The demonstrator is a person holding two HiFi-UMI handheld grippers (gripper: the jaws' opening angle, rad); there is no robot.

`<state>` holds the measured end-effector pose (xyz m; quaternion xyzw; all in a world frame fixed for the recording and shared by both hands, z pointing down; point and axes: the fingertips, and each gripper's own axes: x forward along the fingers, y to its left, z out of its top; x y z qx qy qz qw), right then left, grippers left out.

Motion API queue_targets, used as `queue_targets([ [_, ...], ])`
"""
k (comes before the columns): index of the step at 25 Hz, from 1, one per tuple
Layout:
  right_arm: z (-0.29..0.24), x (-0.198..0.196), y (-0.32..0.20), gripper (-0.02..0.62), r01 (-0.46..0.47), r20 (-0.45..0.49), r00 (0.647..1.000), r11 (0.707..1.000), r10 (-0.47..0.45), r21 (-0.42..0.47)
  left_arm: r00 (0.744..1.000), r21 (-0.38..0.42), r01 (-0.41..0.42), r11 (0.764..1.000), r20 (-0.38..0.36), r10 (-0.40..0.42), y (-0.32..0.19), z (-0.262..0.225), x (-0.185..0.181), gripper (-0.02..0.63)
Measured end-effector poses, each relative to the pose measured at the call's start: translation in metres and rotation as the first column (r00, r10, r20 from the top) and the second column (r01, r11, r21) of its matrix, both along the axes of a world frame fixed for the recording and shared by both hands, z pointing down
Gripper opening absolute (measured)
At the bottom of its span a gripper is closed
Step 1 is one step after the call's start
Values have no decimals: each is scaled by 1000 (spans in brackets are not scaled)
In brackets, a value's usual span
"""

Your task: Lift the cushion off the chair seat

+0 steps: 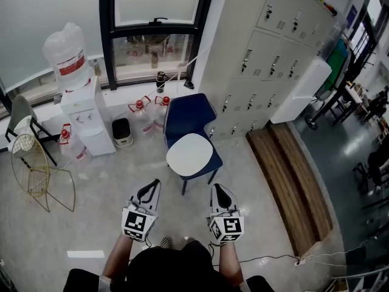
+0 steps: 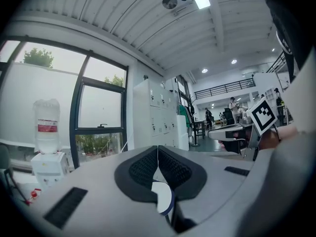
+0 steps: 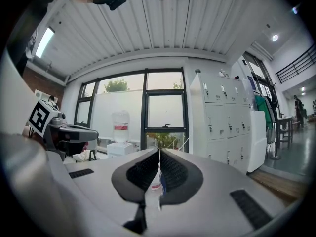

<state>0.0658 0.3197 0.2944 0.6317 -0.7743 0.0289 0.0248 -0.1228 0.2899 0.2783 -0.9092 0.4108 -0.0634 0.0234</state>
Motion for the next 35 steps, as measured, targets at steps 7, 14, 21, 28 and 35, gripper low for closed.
queue_targets([
  [7, 7, -18, -28, 29, 29, -2, 1000, 1000, -29, -7, 1000, -17, 17, 1000, -4, -18, -20, 10, -14, 18],
  [14, 18, -13, -75, 29, 62, 3, 998, 998, -62, -20, 999, -33, 52, 998, 5, -52, -58, 19, -9, 18],
  [21, 26, 6, -149, 29, 114, 23, 993, 993, -113, -30, 994, -49, 106, 993, 16, -106, -120, 27, 10, 18],
  [28, 30, 29, -224, 29, 180, 20, 984, 983, -179, -46, 988, -98, 152, 984, 23, -150, -187, 38, 40, 18],
  [35, 47, 66, -289, 29, 202, 29, 979, 976, -200, -85, 985, -141, 173, 975, 35, -170, -253, 53, 80, 18],
])
